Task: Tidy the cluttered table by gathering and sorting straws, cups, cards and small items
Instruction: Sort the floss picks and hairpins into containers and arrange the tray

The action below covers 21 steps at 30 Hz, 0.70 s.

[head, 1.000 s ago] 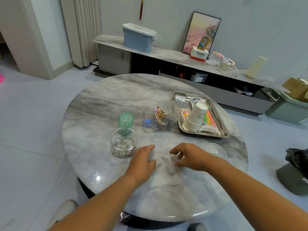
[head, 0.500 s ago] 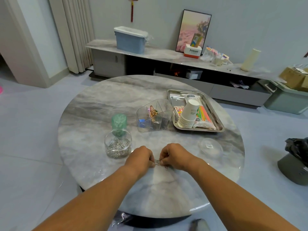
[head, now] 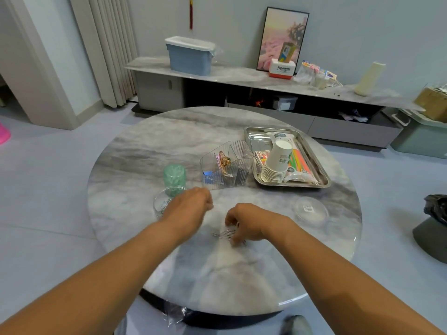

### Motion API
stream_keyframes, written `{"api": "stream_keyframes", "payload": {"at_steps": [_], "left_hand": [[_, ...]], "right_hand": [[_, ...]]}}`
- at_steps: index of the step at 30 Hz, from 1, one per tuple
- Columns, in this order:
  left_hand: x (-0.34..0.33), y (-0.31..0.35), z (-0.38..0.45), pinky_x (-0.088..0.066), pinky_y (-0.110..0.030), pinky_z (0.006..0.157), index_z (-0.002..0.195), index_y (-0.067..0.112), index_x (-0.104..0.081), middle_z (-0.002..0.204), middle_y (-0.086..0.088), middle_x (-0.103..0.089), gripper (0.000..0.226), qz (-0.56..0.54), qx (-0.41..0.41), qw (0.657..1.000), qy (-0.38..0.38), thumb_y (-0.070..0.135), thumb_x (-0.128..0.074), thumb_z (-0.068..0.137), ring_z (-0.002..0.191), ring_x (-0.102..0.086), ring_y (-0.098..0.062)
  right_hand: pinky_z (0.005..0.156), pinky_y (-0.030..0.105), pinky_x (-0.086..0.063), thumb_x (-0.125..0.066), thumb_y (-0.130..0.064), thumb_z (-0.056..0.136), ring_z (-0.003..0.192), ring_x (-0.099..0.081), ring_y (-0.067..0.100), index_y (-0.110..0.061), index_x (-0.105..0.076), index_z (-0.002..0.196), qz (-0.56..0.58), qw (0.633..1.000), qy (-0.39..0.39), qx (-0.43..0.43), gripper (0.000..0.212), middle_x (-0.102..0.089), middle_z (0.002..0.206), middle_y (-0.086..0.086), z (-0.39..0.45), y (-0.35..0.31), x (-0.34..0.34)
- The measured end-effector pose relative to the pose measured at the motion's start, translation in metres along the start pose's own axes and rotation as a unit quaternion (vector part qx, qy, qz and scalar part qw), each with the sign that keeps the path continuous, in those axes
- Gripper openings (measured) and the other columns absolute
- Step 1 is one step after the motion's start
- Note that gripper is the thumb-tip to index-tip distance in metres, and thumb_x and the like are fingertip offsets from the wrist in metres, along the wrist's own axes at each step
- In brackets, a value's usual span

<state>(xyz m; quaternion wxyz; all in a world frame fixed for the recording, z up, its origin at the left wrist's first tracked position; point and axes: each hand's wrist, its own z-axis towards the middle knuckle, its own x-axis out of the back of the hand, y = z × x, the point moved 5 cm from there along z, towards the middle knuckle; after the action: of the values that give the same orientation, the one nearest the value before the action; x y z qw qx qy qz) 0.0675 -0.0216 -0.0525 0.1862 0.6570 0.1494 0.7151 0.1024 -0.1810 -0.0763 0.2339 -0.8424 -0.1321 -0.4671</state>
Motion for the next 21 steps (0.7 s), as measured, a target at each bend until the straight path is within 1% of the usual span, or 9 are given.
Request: {"api": "stream_keyframes", "payload": {"at_steps": [4,7,9,11,13,14,17,19,21], "left_hand": [[0.034,-0.033,-0.003,-0.035,-0.031,0.068,0.09,0.028,-0.057,0.1,0.004,-0.063,0.01,0.062,0.07,0.994,0.052,0.021,-0.06,0.097,0.087,-0.055,-0.02],[0.036,-0.059,-0.009,-0.039,-0.031,0.072,0.089,0.025,-0.064,0.098,0.003,-0.067,0.009,0.073,0.143,0.987,0.011,0.029,-0.063,0.096,0.095,-0.061,-0.026],[0.031,-0.069,-0.013,-0.039,-0.031,0.066,0.081,0.025,-0.065,0.087,0.003,-0.067,0.018,0.069,0.152,0.986,-0.009,0.034,-0.062,0.096,0.088,-0.062,-0.026],[0.025,-0.07,-0.016,-0.032,-0.032,0.057,0.065,0.023,-0.055,0.071,0.004,-0.06,0.037,0.06,0.14,0.988,-0.008,0.038,-0.057,0.099,0.075,-0.055,-0.024],[0.018,-0.067,-0.018,-0.028,-0.033,0.053,0.059,0.019,-0.045,0.061,0.003,-0.051,0.05,0.036,0.105,0.994,-0.012,0.046,-0.05,0.101,0.069,-0.048,-0.021],[0.015,-0.065,-0.019,-0.031,-0.032,0.055,0.06,0.019,-0.046,0.061,0.004,-0.051,0.052,0.02,0.082,0.996,-0.023,0.051,-0.049,0.1,0.072,-0.048,-0.018],[0.008,-0.061,-0.022,-0.042,-0.026,0.073,0.07,0.032,-0.067,0.076,0.013,-0.064,0.033,-0.037,0.032,0.995,-0.082,0.058,-0.065,0.089,0.094,-0.046,0.0],[0.007,-0.056,-0.025,-0.037,-0.018,0.075,0.073,0.04,-0.069,0.083,0.019,-0.064,0.017,-0.056,0.008,0.992,-0.114,0.052,-0.078,0.081,0.098,-0.041,0.009],[0.006,-0.05,-0.026,-0.034,-0.015,0.074,0.076,0.041,-0.068,0.087,0.02,-0.061,0.015,-0.054,-0.007,0.991,-0.122,0.043,-0.082,0.08,0.098,-0.039,0.013]], "right_hand": [[0.074,0.028,-0.046,-0.072,-0.009,0.089,0.096,-0.06,0.022,-0.015,-0.069,0.118,-0.078,0.996,0.023,0.032,0.03,-0.065,0.115,0.005,0.005,-0.013,-0.002],[0.075,0.033,-0.053,-0.065,-0.003,0.089,0.092,-0.066,0.029,-0.01,-0.074,0.106,-0.111,0.993,0.03,0.032,0.02,-0.068,0.107,0.012,0.006,-0.023,-0.002],[0.078,0.037,-0.058,-0.065,-0.001,0.088,0.088,-0.067,0.032,-0.007,-0.074,0.101,-0.122,0.992,0.021,0.023,0.018,-0.068,0.104,0.014,0.008,-0.027,-0.003],[0.075,0.039,-0.059,-0.064,-0.001,0.087,0.081,-0.065,0.031,-0.004,-0.071,0.099,-0.133,0.991,0.017,0.019,0.014,-0.065,0.099,0.014,0.008,-0.03,-0.004],[0.061,0.034,-0.05,-0.065,-0.005,0.088,0.067,-0.055,0.024,-0.007,-0.065,0.088,-0.143,0.989,0.024,0.016,0.002,-0.057,0.086,0.01,0.009,-0.03,-0.005],[0.055,0.03,-0.044,-0.067,-0.008,0.087,0.062,-0.051,0.021,-0.009,-0.059,0.08,-0.139,0.99,0.026,0.008,0.011,-0.052,0.08,0.007,0.009,-0.029,-0.006],[0.053,0.031,-0.048,-0.071,-0.011,0.081,0.066,-0.059,0.023,-0.009,-0.06,0.077,-0.11,0.994,0.008,-0.017,0.012,-0.058,0.081,0.008,0.005,-0.025,-0.005],[0.065,0.035,-0.058,-0.074,-0.009,0.076,0.082,-0.069,0.029,-0.005,-0.069,0.089,-0.075,0.996,-0.005,-0.036,0.015,-0.067,0.094,0.012,0.002,-0.021,-0.005],[0.067,0.034,-0.059,-0.074,-0.008,0.073,0.084,-0.071,0.028,-0.003,-0.073,0.088,-0.036,0.998,0.012,-0.049,0.016,-0.072,0.092,0.013,-0.002,-0.014,0.003]]}}
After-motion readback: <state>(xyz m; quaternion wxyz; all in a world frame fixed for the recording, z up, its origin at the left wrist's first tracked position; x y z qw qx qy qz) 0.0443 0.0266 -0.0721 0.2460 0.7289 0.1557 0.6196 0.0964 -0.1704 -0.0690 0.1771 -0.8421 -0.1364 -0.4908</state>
